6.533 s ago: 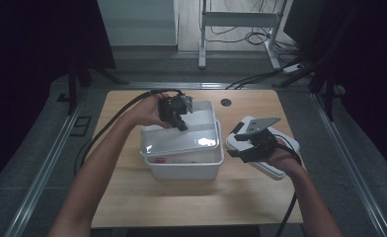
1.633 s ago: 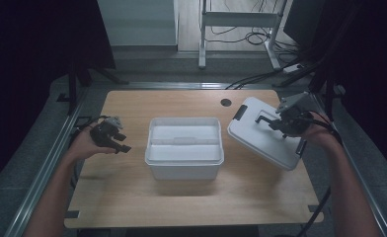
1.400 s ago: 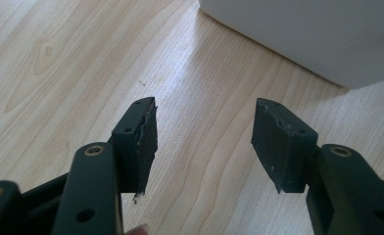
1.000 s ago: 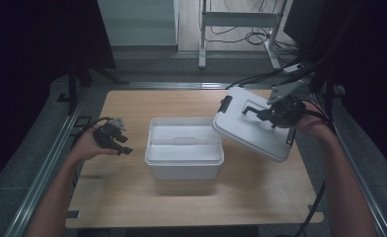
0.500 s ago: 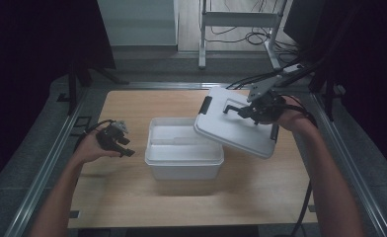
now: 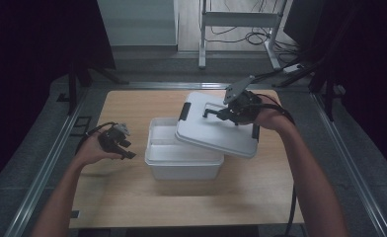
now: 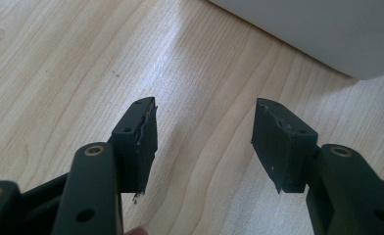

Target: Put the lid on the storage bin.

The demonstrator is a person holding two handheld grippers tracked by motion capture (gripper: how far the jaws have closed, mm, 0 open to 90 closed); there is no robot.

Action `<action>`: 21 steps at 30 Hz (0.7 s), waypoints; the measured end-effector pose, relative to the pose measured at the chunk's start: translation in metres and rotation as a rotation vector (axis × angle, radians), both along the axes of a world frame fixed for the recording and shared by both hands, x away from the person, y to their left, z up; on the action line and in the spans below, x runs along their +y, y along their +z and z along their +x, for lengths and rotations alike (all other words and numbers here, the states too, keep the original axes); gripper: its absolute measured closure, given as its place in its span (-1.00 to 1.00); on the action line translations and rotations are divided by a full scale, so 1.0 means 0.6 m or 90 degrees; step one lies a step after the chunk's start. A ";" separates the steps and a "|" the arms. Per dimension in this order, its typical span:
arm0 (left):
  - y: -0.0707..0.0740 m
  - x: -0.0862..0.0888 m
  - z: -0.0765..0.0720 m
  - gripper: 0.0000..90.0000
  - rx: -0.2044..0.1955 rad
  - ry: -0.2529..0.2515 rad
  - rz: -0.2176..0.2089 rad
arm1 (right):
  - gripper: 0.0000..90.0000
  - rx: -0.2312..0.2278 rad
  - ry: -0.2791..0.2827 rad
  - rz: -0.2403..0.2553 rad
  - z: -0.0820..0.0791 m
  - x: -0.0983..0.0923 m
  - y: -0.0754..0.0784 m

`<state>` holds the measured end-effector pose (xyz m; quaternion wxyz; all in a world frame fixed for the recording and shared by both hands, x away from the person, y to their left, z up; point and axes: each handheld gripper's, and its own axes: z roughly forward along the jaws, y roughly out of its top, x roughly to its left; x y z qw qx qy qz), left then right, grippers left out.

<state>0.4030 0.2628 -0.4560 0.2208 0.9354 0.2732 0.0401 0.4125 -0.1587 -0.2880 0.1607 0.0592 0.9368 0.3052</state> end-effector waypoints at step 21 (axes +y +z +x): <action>-0.009 -0.002 -0.002 -0.05 0.006 -0.007 0.005 | 0.86 0.015 0.069 -0.008 -0.001 0.084 -0.010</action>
